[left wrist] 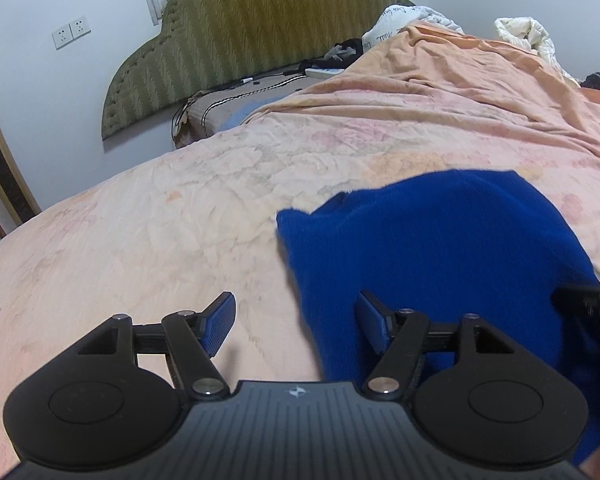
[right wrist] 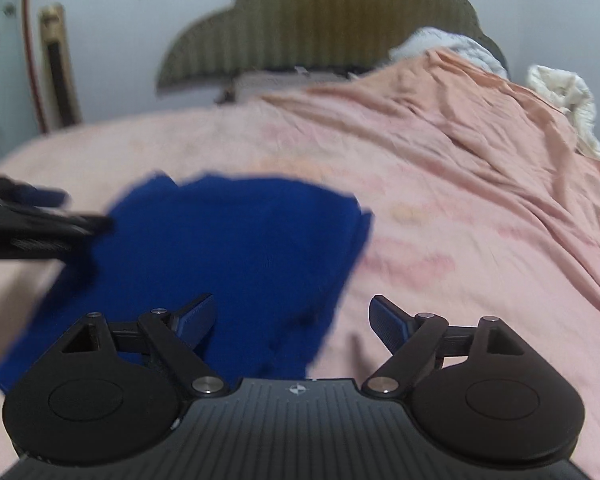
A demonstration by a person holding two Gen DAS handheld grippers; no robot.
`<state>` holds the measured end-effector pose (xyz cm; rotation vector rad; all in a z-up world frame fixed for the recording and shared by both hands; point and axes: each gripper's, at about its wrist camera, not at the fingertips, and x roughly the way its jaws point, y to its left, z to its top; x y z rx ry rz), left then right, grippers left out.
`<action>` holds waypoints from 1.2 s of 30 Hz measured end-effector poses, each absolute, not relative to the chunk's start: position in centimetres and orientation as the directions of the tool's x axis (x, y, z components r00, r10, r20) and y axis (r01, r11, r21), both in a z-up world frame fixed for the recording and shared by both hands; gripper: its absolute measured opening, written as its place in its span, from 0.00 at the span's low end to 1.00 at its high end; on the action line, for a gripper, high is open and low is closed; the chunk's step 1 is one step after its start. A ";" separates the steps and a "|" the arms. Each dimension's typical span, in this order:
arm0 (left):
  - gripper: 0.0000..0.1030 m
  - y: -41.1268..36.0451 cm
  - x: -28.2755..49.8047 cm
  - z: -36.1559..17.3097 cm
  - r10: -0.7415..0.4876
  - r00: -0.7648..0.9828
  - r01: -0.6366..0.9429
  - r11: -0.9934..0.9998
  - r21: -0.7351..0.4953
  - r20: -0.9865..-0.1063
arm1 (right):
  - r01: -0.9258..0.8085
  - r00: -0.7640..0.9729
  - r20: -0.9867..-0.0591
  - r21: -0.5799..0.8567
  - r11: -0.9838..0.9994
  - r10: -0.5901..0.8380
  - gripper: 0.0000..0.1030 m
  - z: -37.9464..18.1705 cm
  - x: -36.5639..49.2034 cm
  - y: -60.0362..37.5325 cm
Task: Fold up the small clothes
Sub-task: 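Withdraw both open tools from the folded sweater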
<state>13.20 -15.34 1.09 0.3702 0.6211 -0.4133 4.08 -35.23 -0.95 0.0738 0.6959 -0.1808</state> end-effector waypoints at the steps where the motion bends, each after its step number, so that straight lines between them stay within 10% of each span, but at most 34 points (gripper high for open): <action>1: 0.65 -15.0 12.7 1.1 -0.258 0.738 0.474 0.856 0.207 -0.624 | 0.215 0.742 -0.649 -0.004 0.977 -0.166 0.84 -1.3 3.9 -35.4; 36: 0.77 -10.5 4.1 -1.3 -0.252 0.681 0.387 0.921 0.045 -0.687 | 0.356 0.748 -0.617 0.065 0.932 -0.243 1.00 -4.5 -5.2 -33.9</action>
